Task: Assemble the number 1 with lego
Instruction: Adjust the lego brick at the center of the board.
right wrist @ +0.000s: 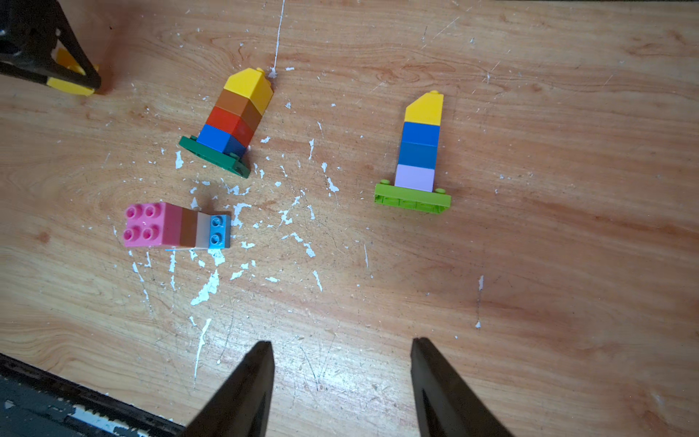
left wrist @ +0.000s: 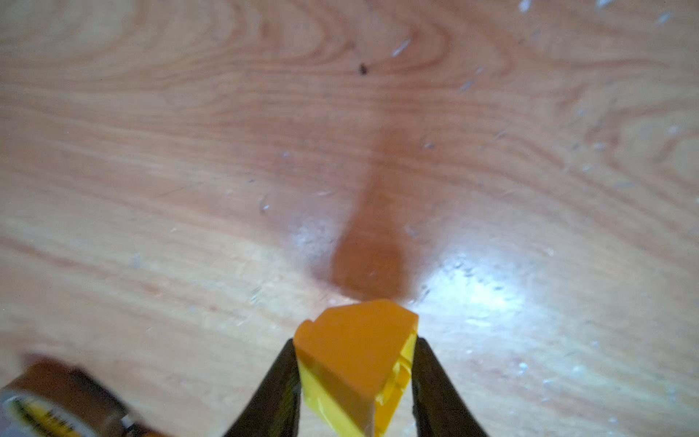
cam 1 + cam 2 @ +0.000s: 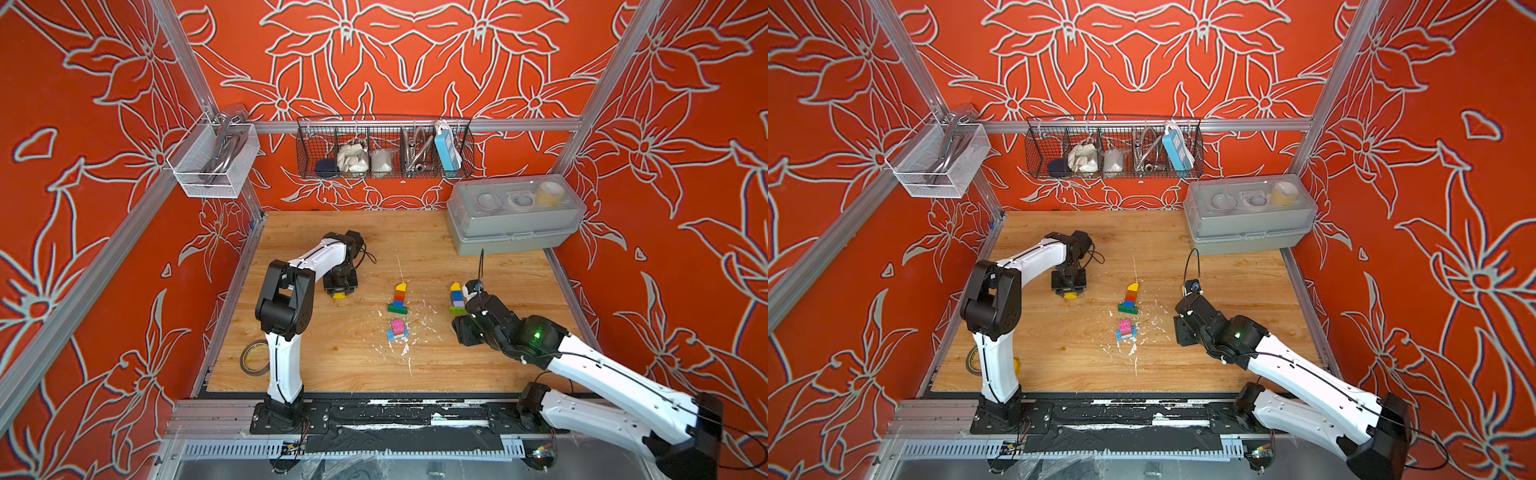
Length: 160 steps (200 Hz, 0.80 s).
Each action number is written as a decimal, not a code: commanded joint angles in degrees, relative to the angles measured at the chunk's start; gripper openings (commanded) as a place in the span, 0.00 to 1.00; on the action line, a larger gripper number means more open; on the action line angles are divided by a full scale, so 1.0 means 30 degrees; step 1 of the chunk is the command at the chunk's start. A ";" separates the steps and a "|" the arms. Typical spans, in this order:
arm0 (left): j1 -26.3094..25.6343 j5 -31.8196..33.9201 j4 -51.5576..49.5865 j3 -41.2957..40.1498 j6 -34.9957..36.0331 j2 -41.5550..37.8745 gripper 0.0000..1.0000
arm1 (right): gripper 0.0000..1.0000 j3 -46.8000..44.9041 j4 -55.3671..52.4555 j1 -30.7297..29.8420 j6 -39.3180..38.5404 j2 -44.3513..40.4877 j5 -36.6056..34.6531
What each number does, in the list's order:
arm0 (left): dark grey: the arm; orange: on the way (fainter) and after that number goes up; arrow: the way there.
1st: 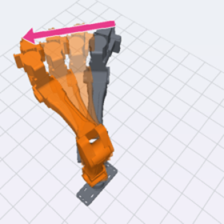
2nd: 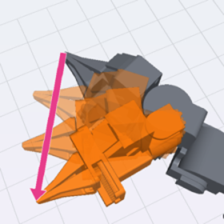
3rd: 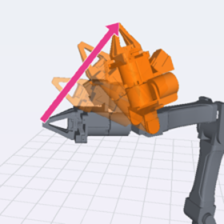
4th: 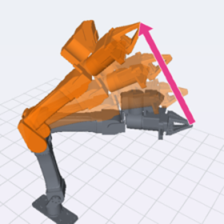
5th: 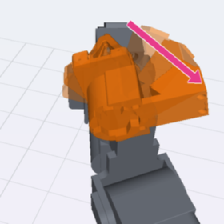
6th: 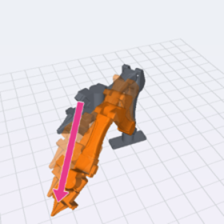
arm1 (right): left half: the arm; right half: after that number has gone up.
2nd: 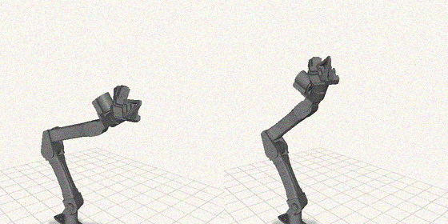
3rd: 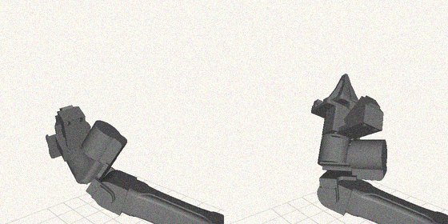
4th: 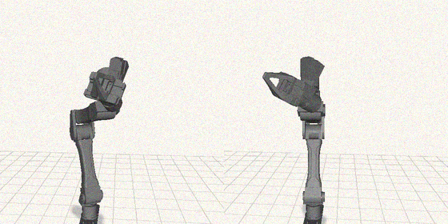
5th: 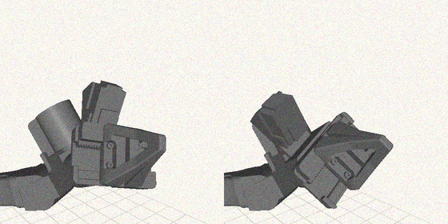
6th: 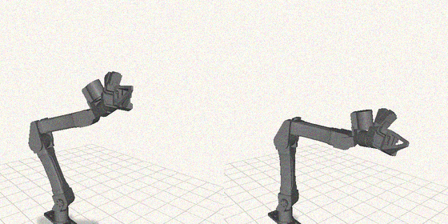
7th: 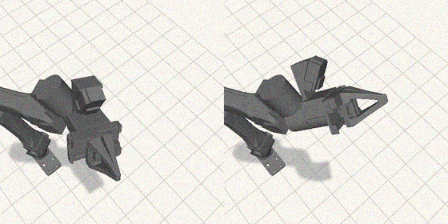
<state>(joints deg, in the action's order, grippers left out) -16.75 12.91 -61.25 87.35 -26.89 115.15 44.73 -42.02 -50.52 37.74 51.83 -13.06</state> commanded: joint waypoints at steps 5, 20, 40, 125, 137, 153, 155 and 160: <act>-0.1551 0.4866 -0.4262 0.0736 0.0745 -0.0687 0.33 | 0.62 -0.0661 -0.0671 0.0079 0.0476 -0.0921 0.0047; -0.2318 0.6188 -0.5359 0.0652 0.0680 -0.0651 0.33 | 0.62 -0.0901 -0.0779 0.0074 0.0544 -0.1396 0.0046; -0.3329 0.7737 -0.6986 0.0619 0.0326 0.0029 0.34 | 0.62 -0.1074 -0.1173 0.0054 0.0703 -0.2132 0.0105; -0.4750 0.6040 -0.7173 0.0900 -0.1150 0.2257 0.35 | 0.63 -0.0799 -0.2169 0.0076 0.0883 -0.4319 0.0953; -0.4786 0.5625 -0.7070 0.1194 -0.1178 0.2666 0.36 | 0.63 -0.0702 -0.2304 0.0046 0.0854 -0.4050 0.1028; -0.4787 0.5309 -0.7006 0.1491 -0.1189 0.3383 0.37 | 0.63 -0.0560 -0.2351 0.0055 0.0818 -0.3746 0.1115; -0.4787 0.5264 -0.6982 0.1511 -0.1198 0.3486 0.37 | 0.63 -0.0557 -0.2360 0.0069 0.0814 -0.3730 0.1123; -0.4787 0.5173 -0.6975 0.1596 -0.1200 0.3702 0.36 | 0.63 -0.0524 -0.2398 0.0080 0.0832 -0.3630 0.1121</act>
<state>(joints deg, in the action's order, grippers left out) -30.87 31.22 -82.70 90.59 -29.56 122.78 41.82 -47.42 -50.52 39.83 39.88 -10.33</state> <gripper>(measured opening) 0.403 0.630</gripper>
